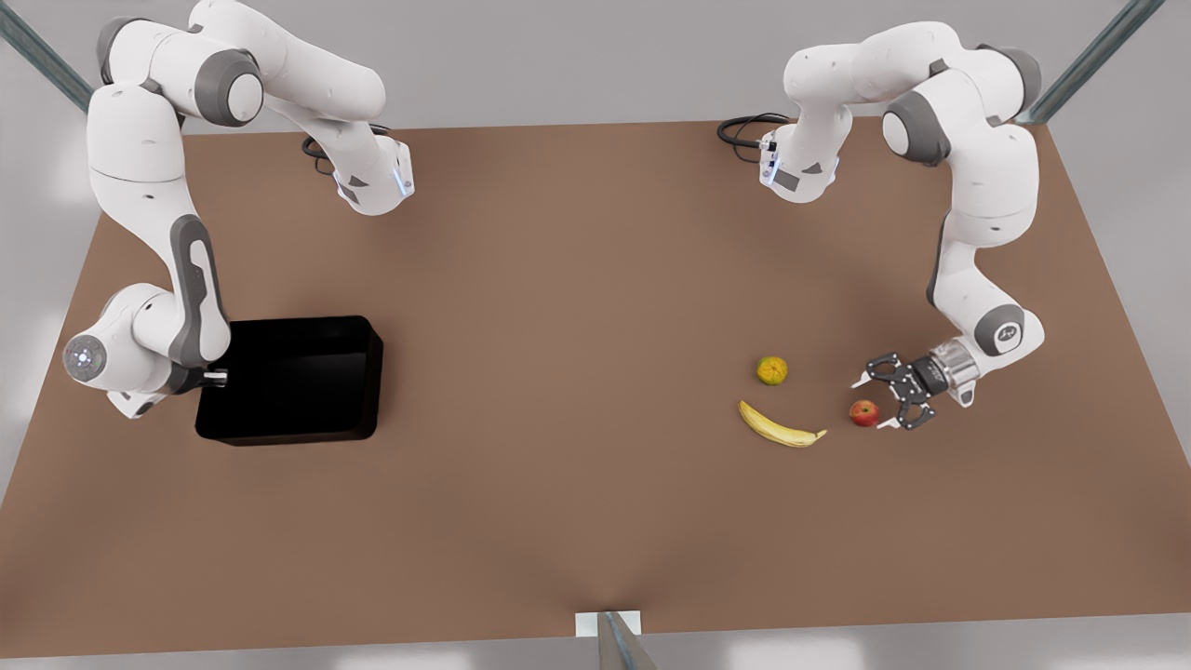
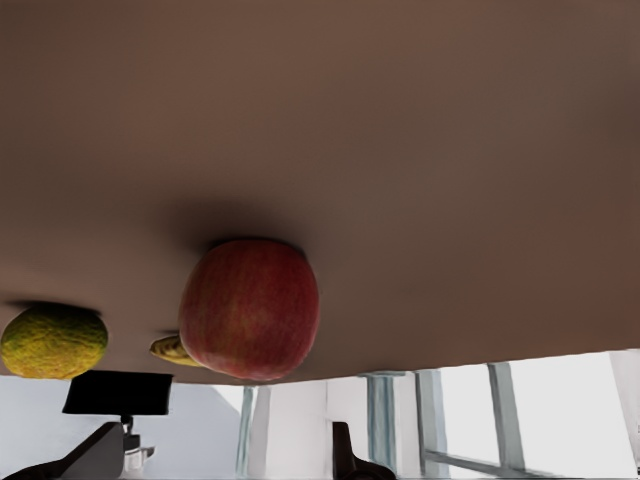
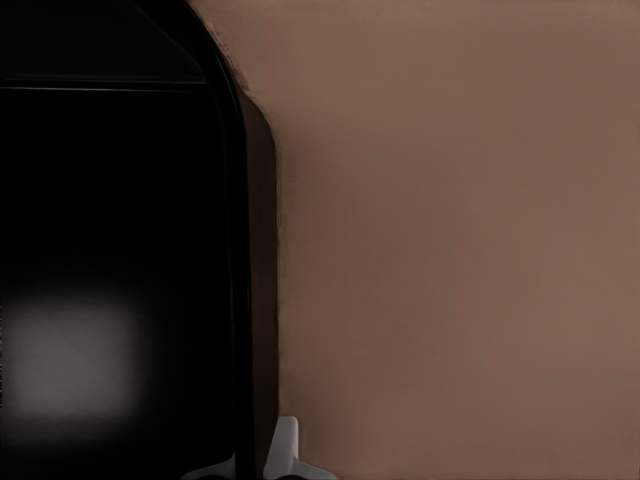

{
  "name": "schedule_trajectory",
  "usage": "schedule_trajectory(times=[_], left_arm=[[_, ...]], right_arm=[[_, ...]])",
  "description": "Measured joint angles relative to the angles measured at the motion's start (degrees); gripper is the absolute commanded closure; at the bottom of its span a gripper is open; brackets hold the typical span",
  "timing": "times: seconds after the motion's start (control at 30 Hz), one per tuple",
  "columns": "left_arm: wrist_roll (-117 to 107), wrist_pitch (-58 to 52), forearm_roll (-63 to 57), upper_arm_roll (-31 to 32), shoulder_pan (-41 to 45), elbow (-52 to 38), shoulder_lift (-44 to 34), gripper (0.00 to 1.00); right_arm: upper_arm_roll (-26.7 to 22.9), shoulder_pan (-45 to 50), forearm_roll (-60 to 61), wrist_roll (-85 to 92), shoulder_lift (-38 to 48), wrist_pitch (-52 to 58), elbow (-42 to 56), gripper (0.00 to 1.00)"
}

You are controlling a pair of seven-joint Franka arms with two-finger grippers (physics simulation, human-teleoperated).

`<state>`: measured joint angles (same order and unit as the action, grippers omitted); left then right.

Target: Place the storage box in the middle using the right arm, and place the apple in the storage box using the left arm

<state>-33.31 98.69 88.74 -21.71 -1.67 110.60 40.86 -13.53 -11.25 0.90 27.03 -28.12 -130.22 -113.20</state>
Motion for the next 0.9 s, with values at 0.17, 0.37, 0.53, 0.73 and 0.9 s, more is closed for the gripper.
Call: schedule_trajectory(times=[0.17, 0.37, 0.53, 0.73, 0.9], left_arm=[[0.3, 3.36, 3.52, 0.65, 0.08, -0.82, 1.63, 0.0], [1.18, 4.31, 5.33, 1.58, 0.09, -1.35, 2.39, 0.0], [5.74, 5.01, 4.34, 2.37, 0.09, -1.87, 2.69, 0.0], [6.59, 5.19, 3.46, 2.53, 0.09, -1.79, 4.32, 0.0], [7.43, 6.37, 3.37, 3.33, 0.09, -1.7, 4.76, 0.0]], right_arm=[[2.69, 0.44, -0.13, 0.01, 0.55, 4.82, 3.63, 0.79], [5.84, 0.54, 0.06, -0.02, 0.87, 7.51, 6.16, 0.79], [8.82, 14.62, 2.38, -0.84, 0.97, 12.89, 15.76, 0.79], [8.88, 33.89, 7.68, -3.56, -9.43, 16.09, 32.12, 0.79], [9.05, 39.03, 9.03, -4.08, -18.75, 15.45, 40.91, 0.79]])
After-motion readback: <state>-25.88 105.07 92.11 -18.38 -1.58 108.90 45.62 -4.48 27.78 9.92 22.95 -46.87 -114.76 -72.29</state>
